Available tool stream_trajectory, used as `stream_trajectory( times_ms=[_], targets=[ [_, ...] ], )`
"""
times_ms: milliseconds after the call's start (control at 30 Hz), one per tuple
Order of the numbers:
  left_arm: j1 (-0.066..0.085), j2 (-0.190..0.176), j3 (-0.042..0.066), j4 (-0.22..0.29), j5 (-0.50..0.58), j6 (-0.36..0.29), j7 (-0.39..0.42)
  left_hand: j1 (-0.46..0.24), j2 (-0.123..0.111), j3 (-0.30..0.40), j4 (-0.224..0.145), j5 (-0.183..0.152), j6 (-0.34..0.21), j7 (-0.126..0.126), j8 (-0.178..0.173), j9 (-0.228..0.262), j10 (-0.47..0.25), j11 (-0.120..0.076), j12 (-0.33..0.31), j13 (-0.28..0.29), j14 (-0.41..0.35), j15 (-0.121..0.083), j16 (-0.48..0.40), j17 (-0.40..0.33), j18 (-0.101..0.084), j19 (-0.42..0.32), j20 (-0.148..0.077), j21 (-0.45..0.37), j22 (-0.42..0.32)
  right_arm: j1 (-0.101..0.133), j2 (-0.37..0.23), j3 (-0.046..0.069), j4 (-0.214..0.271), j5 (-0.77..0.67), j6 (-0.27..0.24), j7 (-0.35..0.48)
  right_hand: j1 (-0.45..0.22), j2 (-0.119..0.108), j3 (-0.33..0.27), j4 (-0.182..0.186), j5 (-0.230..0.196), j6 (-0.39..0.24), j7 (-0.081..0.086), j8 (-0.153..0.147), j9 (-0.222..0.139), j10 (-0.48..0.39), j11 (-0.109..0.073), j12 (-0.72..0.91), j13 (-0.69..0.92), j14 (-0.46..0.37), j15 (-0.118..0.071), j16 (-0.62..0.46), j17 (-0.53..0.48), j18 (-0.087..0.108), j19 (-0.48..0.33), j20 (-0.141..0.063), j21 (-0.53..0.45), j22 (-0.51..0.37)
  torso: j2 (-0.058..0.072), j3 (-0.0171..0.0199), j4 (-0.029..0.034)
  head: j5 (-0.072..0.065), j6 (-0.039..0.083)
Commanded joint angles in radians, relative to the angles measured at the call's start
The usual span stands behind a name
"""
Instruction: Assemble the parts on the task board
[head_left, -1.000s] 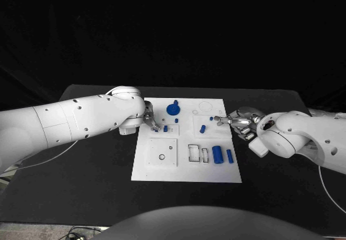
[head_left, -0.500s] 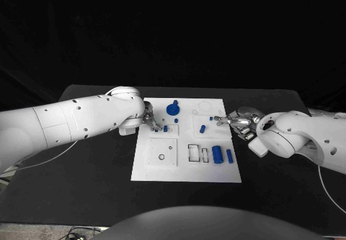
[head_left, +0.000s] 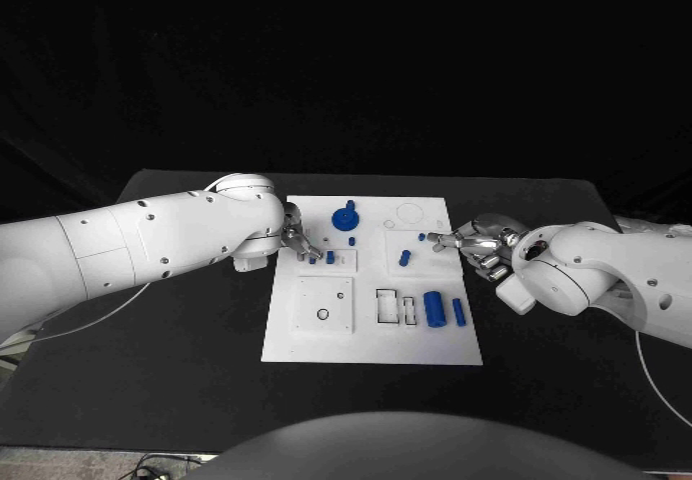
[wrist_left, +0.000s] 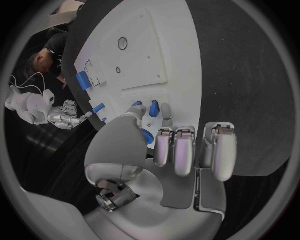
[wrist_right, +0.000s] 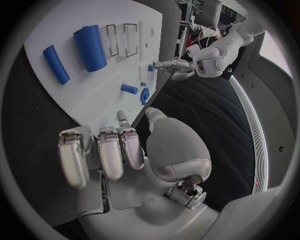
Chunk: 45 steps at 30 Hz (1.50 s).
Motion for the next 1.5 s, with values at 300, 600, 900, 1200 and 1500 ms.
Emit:
stream_trajectory(
  times_ms=[300,600,900,1200,1500],
  targets=[
    [0.000,-0.026,0.003,0.022,0.013,-0.099,-0.012,-0.013,0.001,-0.009,0.000,-0.003,0.010,-0.002,0.003,-0.002,0.106,0.004,0.002,0.263,0.104,0.008,0.003,0.263,-0.007,0.107,0.001,0.002,0.263,-0.003,-0.001,0.000,-0.001,-0.011,0.006,0.005,0.012,0.000,-0.006,0.001,0.003,-0.008,0.001,0.004,0.000,0.107,0.007,0.004,0.263,0.104,0.009,0.004,0.263,-0.007,0.103,0.007,0.004,0.263,0.000,0.0003,0.0002,0.001,0.000],
    [0.001,-0.035,0.003,0.019,0.018,-0.139,0.014,-0.013,0.007,-0.009,-0.001,-0.001,0.013,-0.004,0.004,-0.002,0.106,0.002,0.002,0.263,0.104,0.008,0.003,0.263,-0.007,0.107,0.002,0.002,0.263,-0.003,-0.003,0.000,-0.001,-0.012,0.006,0.001,0.012,0.000,-0.006,0.001,0.003,-0.008,0.001,0.004,0.000,0.107,0.007,0.004,0.263,0.104,0.009,0.004,0.263,-0.007,0.103,0.007,0.004,0.263,0.001,0.0000,0.0002,0.001,0.000],
    [0.001,-0.036,0.003,0.004,0.034,-0.163,0.029,-0.013,0.009,-0.009,-0.001,-0.001,0.014,-0.005,0.004,-0.002,0.106,0.002,0.002,0.263,0.104,0.008,0.003,0.263,-0.007,0.107,0.002,0.002,0.263,-0.003,-0.004,0.000,0.000,-0.012,0.007,-0.001,0.013,0.001,-0.007,0.001,0.003,-0.008,0.001,0.004,0.000,0.107,0.007,0.004,0.263,0.104,0.009,0.004,0.263,-0.007,0.103,0.007,0.004,0.263,0.001,0.0003,0.0006,0.001,0.000],
    [0.001,-0.033,0.003,-0.012,0.044,-0.151,0.028,0.006,0.012,-0.004,-0.004,0.001,0.014,-0.008,0.005,-0.003,0.106,-0.001,0.002,0.263,0.104,0.006,0.003,0.263,-0.007,0.107,0.002,0.002,0.263,-0.003,-0.005,0.000,0.002,-0.013,0.007,-0.002,0.013,0.001,-0.007,0.001,0.003,-0.008,0.001,0.004,0.000,0.107,0.007,0.004,0.263,0.104,0.009,0.004,0.263,-0.007,0.103,0.007,0.004,0.263,0.000,0.0000,-0.0005,0.002,0.000],
    [0.001,-0.022,0.003,-0.021,0.048,-0.129,0.021,0.042,0.010,0.000,-0.004,-0.006,0.013,-0.011,0.005,-0.004,0.106,-0.004,0.002,0.263,0.104,0.004,0.003,0.263,-0.007,0.107,0.001,0.002,0.263,-0.003,-0.004,0.000,0.002,-0.013,0.006,-0.001,0.013,0.001,-0.007,0.001,0.003,-0.008,0.001,0.004,0.000,0.107,0.007,0.004,0.263,0.104,0.009,0.004,0.263,-0.007,0.103,0.007,0.004,0.263,0.000,-0.0001,-0.0003,0.000,0.000]
  ],
)
